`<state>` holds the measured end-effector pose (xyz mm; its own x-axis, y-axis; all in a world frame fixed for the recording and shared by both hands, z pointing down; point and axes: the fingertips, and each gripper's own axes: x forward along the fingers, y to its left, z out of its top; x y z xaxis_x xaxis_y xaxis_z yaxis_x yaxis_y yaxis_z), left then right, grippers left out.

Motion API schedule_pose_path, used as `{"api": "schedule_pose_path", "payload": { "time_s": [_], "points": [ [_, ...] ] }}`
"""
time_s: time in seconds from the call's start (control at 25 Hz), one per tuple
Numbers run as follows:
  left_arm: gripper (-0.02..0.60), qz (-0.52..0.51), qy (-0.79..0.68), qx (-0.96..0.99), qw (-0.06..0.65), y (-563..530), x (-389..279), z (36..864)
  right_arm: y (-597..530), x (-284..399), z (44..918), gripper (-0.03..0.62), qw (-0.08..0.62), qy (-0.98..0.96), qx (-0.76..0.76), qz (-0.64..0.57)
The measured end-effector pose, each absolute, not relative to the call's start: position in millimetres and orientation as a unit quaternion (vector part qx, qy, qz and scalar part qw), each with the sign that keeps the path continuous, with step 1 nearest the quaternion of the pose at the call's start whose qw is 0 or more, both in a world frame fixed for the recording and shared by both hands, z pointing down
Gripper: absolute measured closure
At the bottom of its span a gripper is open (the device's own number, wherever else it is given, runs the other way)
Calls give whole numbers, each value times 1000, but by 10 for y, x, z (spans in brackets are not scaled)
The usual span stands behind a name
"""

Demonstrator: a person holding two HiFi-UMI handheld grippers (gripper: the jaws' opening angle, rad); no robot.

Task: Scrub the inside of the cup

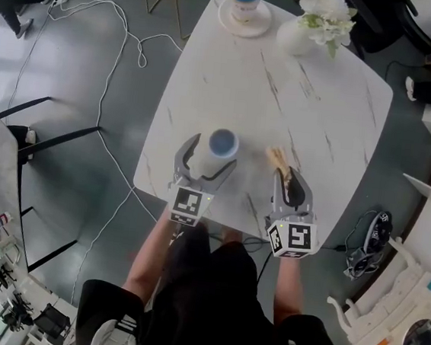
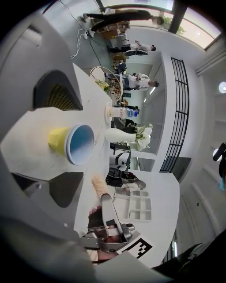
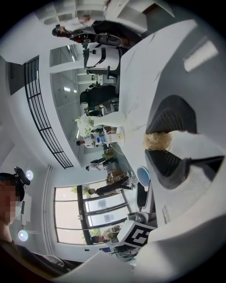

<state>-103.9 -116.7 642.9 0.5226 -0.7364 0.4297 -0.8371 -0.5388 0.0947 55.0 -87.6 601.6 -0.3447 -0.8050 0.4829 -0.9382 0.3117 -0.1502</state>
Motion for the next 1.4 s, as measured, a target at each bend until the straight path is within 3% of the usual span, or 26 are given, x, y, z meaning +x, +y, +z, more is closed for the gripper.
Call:
{"api": "schedule_pose_path", "payload": {
  "time_s": [0.52,0.76,1.4],
  "points": [
    [137,194,-436,869,128,-1311,-885,6599,-955,680,6151,490,173,-781,560,218],
    [197,195,-438,868,125,-1378,-862,6651,-998,695,6207,490,177,-779,559,223],
    [224,196,-440,869,110,-1423,-878,6492,-1081,675,6084,490,168,-785,556,215]
  ]
}}
